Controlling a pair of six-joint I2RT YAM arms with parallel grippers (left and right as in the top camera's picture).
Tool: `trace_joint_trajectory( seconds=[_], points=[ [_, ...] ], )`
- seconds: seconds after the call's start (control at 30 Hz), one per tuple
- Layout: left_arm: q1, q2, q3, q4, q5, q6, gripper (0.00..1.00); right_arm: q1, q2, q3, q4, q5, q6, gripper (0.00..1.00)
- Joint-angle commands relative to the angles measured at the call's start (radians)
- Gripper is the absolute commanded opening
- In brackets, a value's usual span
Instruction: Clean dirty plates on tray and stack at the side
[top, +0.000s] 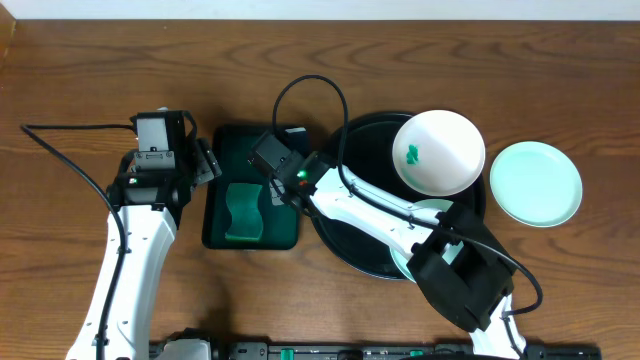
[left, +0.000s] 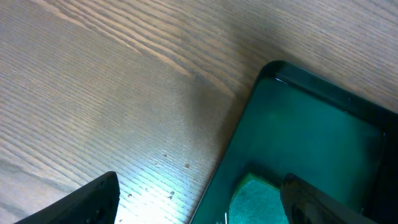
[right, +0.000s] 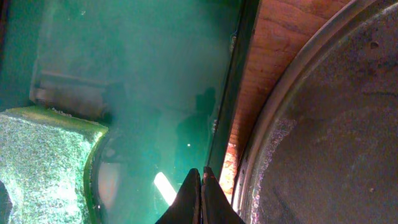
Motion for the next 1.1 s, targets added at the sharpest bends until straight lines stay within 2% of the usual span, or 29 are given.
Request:
trace_joint_trajectory(
  seconds=[0.0, 0.1, 0.6, 0.77, 1.07],
  points=[
    [0.003, -0.003, 0.013, 0.001, -0.012, 0.006, 0.83, 0.005, 0.012, 0.016, 0.001, 0.025, 0.008, 0.03],
    [0.003, -0.003, 0.013, 0.001, -0.012, 0.006, 0.83, 0.004, 0.012, 0.016, 0.001, 0.024, 0.008, 0.11],
    [0.003, -0.003, 0.013, 0.001, -0.012, 0.006, 0.83, 0.004, 0.013, 0.016, 0.022, 0.025, 0.009, 0.15],
    [0.003, -0.003, 0.013, 0.001, -0.012, 0.006, 0.83, -0.001, 0.018, 0.011, 0.041, 0.090, 0.010, 0.25],
    [0.003, -0.003, 0.013, 0.001, -0.012, 0.006, 0.83, -0.012, 0.018, 0.012, 0.024, 0.046, 0.047, 0.24]
  ],
)
